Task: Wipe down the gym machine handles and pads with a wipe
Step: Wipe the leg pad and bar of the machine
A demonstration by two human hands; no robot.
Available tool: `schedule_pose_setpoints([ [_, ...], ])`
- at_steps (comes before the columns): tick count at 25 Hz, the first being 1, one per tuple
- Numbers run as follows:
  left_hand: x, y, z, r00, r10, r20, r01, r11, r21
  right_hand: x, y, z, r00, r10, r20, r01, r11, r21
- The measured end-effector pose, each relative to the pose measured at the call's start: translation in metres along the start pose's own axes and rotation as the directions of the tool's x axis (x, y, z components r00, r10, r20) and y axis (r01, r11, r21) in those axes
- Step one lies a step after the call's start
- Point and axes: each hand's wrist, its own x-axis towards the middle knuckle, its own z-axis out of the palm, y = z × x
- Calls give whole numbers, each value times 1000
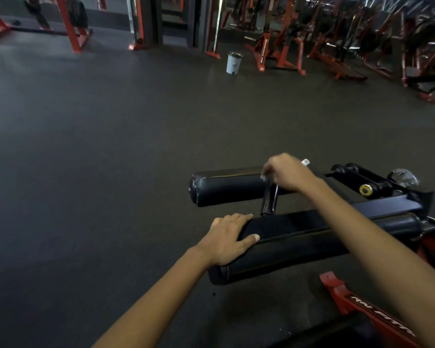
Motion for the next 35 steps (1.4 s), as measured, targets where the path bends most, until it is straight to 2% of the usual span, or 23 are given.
schedule_pose_setpoints([
  [2, -1, 0, 0, 1000, -2, 3, 2, 1000, -7, 21, 12, -3, 994, 48, -103, -68, 978, -195],
  [6, 0, 0, 3, 1000, -10, -13, 10, 1000, 13, 38, 5, 15, 995, -11, 99, 59, 866, -497],
  [12, 1, -4, 6, 1000, -3, -26, 3, 1000, 19, 32, -42, 27, 946, -23, 323, 207, 809, -550],
  [15, 1, -2, 5, 999, 0, -38, 1, 1000, 26, 10, -69, 39, 854, -50, 518, 332, 819, -468],
  [17, 1, -1, 5, 999, -1, -38, 2, 1000, 20, 1, -74, 37, 796, -39, 604, 315, 879, -359],
  [18, 1, -1, 5, 999, -3, -37, 4, 1000, 26, 6, -69, 33, 810, -43, 585, 278, 906, -318],
  [19, 1, -1, 5, 999, -4, -35, 5, 999, 33, 13, -62, 26, 855, -55, 516, 247, 918, -309],
  [21, 2, -2, 5, 999, -4, -34, 5, 999, 33, 30, -37, 14, 953, -92, 288, 209, 888, -408],
  [22, 1, -2, 5, 999, -4, -33, 5, 1000, 30, 37, -21, 14, 974, -110, 200, 196, 856, -479],
  [25, 0, -2, 4, 1000, 1, -27, 0, 1000, 21, 42, 5, 24, 984, -92, 155, 166, 801, -576],
  [30, 1, -2, 4, 999, 5, -35, -5, 1000, 20, 10, -29, 39, 931, -131, 341, 271, 873, -406],
  [33, 0, -1, 3, 999, 5, -32, -4, 1000, 17, -25, -35, 39, 907, -222, 357, 283, 950, -129],
  [35, 0, -1, 3, 999, 6, -33, -5, 1000, 22, -40, -24, 33, 935, -236, 264, 202, 968, 148],
])
